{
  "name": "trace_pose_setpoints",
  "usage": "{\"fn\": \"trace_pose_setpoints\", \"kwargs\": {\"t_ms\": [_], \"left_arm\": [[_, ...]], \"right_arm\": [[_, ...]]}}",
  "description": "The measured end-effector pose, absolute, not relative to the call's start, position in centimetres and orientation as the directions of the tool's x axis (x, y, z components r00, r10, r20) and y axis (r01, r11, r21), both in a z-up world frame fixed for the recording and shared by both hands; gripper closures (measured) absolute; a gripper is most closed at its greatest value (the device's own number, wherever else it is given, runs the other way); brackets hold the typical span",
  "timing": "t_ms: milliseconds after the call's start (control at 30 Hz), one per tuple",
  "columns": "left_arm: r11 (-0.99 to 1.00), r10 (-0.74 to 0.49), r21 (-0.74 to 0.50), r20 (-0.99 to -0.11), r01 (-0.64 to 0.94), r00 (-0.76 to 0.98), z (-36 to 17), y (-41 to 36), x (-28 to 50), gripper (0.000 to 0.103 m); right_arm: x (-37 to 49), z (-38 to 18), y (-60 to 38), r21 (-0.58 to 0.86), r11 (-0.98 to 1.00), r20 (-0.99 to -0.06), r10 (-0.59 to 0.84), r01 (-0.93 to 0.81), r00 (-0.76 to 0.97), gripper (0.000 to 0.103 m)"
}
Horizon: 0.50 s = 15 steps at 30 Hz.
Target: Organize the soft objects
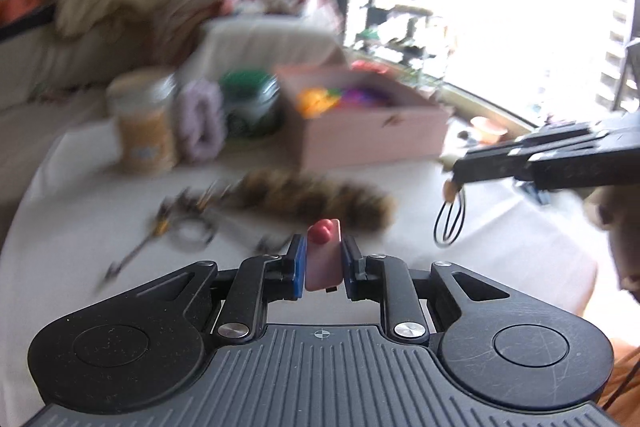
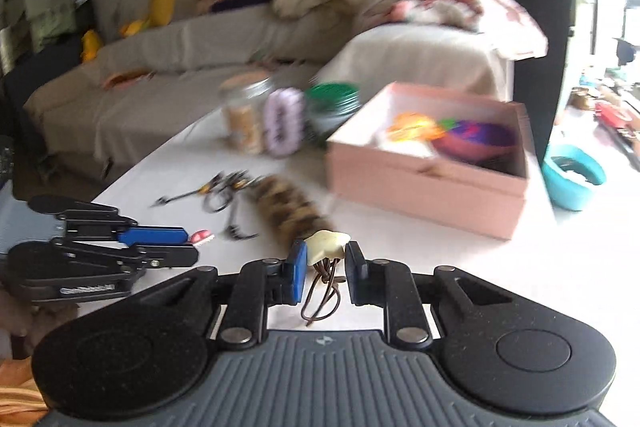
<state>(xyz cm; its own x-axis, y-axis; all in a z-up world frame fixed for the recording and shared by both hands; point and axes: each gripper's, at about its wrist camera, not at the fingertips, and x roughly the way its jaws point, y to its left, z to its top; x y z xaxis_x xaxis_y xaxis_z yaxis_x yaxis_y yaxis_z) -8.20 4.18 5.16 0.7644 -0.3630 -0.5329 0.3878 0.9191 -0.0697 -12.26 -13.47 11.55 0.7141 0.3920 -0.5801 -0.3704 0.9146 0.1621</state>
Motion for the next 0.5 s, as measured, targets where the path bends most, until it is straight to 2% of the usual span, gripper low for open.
{"fn": "trace_pose_setpoints", "kwargs": {"t_ms": [200,267,333,500], "left_arm": [[0.900,-0.404,-0.037,-0.448,0.435,0.797,9.6,1.3,-4.7,0.081],[0.891,-0.434,-0.051,-0.395,0.452,0.810,12.1,0.3,-1.7,0.081],[0.887,-0.456,-0.094,-0.342,0.453,0.822,14.3,-0.8,2.0,0.081],[0.856,-0.512,-0.291,-0.368,0.427,0.776,14.4,-1.8,9.3,0.081]], "right_arm": [[-13.2,12.3,-17.4,0.209,0.929,-0.524,0.370,-0.305,0.767,0.083],[-13.4,12.2,-18.1,0.212,0.930,-0.516,0.368,-0.300,0.774,0.083],[-13.3,12.0,-18.5,0.218,0.932,-0.514,0.361,-0.289,0.778,0.083],[-13.8,11.9,-19.4,0.269,0.929,-0.501,0.359,-0.253,0.788,0.083]]}}
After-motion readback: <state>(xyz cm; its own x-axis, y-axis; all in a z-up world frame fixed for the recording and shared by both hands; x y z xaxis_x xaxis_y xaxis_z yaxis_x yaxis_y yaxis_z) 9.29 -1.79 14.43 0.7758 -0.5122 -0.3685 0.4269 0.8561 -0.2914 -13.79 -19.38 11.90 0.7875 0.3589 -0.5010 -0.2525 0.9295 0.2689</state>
